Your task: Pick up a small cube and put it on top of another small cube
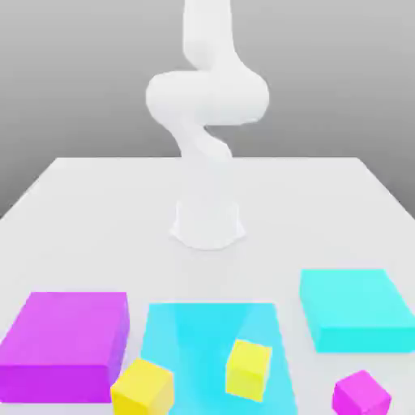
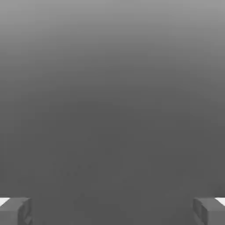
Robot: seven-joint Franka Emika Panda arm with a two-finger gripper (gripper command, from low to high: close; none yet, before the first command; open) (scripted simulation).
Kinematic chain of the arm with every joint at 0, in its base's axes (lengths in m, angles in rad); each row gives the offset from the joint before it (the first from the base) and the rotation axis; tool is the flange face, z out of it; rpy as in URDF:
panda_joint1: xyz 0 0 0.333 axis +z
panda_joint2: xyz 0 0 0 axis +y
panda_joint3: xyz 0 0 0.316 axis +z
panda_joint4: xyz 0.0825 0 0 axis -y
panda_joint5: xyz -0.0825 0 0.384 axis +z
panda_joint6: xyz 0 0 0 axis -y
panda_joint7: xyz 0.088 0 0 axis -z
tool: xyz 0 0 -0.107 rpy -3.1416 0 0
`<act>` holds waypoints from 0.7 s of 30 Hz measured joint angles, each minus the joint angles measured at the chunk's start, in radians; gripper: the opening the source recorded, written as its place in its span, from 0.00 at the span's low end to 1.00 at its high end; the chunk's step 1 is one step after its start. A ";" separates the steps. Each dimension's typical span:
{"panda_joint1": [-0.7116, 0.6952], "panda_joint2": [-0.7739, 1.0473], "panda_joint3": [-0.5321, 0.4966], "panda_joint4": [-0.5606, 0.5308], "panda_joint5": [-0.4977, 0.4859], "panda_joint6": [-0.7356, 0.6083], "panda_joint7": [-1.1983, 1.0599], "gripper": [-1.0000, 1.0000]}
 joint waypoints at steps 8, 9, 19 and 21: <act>0.057 0.295 0.063 0.086 -0.015 0.036 -0.049 0.50; 0.063 0.331 0.072 0.097 -0.019 0.041 -0.054 0.50; 0.149 0.694 0.155 0.203 -0.076 0.083 -0.088 0.50; 0.174 0.768 0.162 0.225 -0.092 0.091 -0.092 0.50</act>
